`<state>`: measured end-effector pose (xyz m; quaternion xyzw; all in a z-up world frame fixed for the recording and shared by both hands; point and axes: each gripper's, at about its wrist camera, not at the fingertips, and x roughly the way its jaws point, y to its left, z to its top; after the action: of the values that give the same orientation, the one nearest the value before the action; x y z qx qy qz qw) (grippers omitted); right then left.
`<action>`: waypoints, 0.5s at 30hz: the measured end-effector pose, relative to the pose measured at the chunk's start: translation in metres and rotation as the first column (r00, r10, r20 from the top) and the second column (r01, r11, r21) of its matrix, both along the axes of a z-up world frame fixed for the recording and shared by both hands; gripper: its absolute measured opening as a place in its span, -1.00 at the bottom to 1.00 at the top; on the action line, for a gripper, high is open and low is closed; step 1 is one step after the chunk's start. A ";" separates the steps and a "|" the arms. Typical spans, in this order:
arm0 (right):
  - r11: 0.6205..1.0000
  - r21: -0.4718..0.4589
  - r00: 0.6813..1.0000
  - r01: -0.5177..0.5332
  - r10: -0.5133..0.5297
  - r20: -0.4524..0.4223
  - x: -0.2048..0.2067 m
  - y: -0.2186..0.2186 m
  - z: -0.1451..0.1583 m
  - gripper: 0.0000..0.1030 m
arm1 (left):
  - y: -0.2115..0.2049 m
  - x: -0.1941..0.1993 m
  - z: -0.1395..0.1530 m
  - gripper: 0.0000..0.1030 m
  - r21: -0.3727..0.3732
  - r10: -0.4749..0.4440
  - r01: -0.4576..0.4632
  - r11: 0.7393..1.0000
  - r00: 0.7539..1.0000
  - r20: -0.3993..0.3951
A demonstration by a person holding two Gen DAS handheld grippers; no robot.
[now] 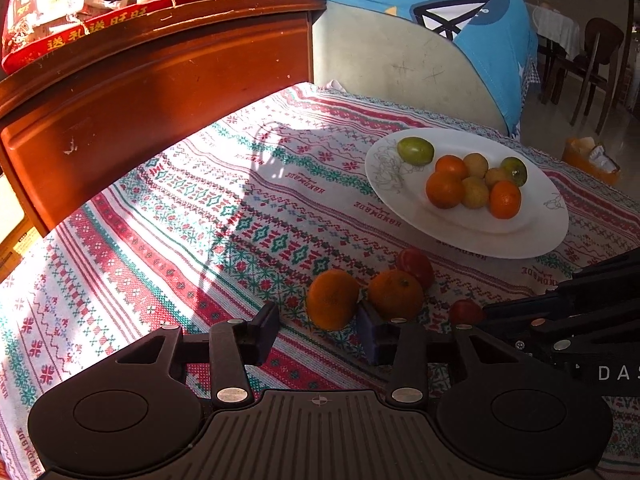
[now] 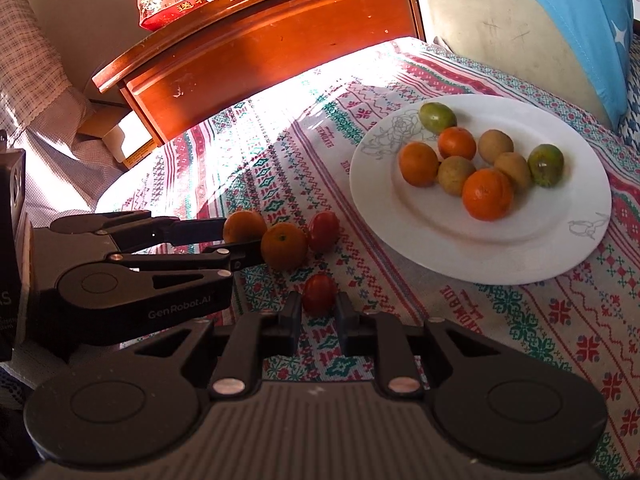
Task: Organize fruits
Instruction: 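Grasp an orange with the left gripper while the right gripper grasps a cherry tomato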
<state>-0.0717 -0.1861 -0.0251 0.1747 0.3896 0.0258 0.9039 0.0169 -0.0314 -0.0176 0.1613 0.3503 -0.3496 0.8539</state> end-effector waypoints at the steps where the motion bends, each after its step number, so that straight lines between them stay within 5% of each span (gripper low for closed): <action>1: 1.000 0.000 1.000 -0.001 0.001 0.000 0.000 0.000 0.000 -0.63 | -0.001 0.000 -0.001 -0.26 -0.001 -0.007 0.007 1.000 1.000 0.004; 4: 1.000 0.000 1.000 -0.003 0.003 0.000 0.000 0.000 0.000 -0.65 | -0.002 0.000 -0.001 -0.27 -0.004 -0.014 0.014 1.000 1.000 0.012; 8: 1.000 0.007 1.000 -0.001 0.001 -0.001 0.000 -0.002 0.000 -0.66 | -0.004 -0.003 -0.001 -0.53 -0.010 -0.037 0.037 0.999 0.999 0.015; 15: 1.000 0.021 1.000 0.013 -0.013 0.009 -0.004 -0.007 0.002 -0.67 | -0.004 -0.010 0.005 -0.54 -0.001 -0.042 0.043 0.999 0.999 0.028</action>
<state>-0.0761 -0.1933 -0.0226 0.1865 0.3841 0.0249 0.9039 0.0067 -0.0354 -0.0122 0.1728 0.3347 -0.3657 0.8511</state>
